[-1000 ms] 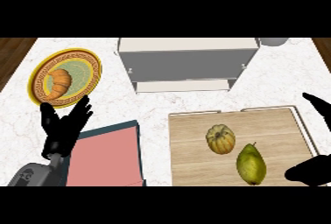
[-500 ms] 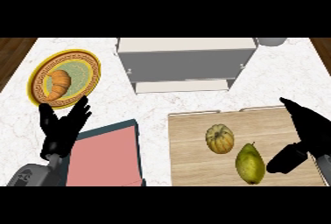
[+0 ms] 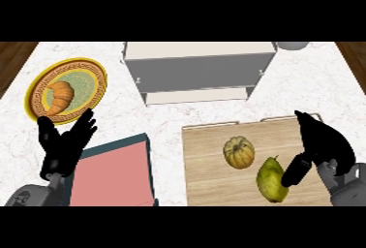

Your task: Pick the pear from the tray and place it in the tiered shelf

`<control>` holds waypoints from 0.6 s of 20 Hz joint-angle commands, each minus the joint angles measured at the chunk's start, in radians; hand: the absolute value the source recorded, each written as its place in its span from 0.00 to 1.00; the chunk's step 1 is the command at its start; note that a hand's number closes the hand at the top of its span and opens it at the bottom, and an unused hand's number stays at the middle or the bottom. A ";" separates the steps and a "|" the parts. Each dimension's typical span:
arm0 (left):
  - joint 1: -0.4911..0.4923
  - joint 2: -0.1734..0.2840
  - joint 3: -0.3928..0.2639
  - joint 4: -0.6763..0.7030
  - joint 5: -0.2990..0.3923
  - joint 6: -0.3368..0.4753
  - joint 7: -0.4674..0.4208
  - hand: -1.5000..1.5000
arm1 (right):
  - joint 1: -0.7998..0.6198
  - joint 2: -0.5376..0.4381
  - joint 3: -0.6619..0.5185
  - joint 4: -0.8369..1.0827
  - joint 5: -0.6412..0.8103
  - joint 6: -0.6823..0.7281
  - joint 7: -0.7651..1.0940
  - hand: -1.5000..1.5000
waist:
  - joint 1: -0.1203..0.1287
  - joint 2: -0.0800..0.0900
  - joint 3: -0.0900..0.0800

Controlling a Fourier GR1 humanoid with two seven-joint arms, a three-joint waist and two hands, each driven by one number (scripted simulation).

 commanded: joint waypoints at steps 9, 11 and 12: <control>0.036 -0.002 0.019 -0.023 0.003 0.022 0.037 0.50 | -0.036 0.185 0.036 0.143 0.140 0.052 0.240 0.00 | -0.022 -0.003 -0.002; 0.068 -0.038 -0.002 0.011 -0.006 0.014 -0.006 0.50 | -0.063 0.190 0.023 0.185 0.164 0.064 0.240 0.00 | -0.018 0.002 -0.003; 0.068 0.015 0.028 0.008 0.001 -0.020 -0.006 0.50 | -0.030 0.193 0.038 0.179 0.190 0.050 0.240 0.00 | -0.024 0.001 -0.002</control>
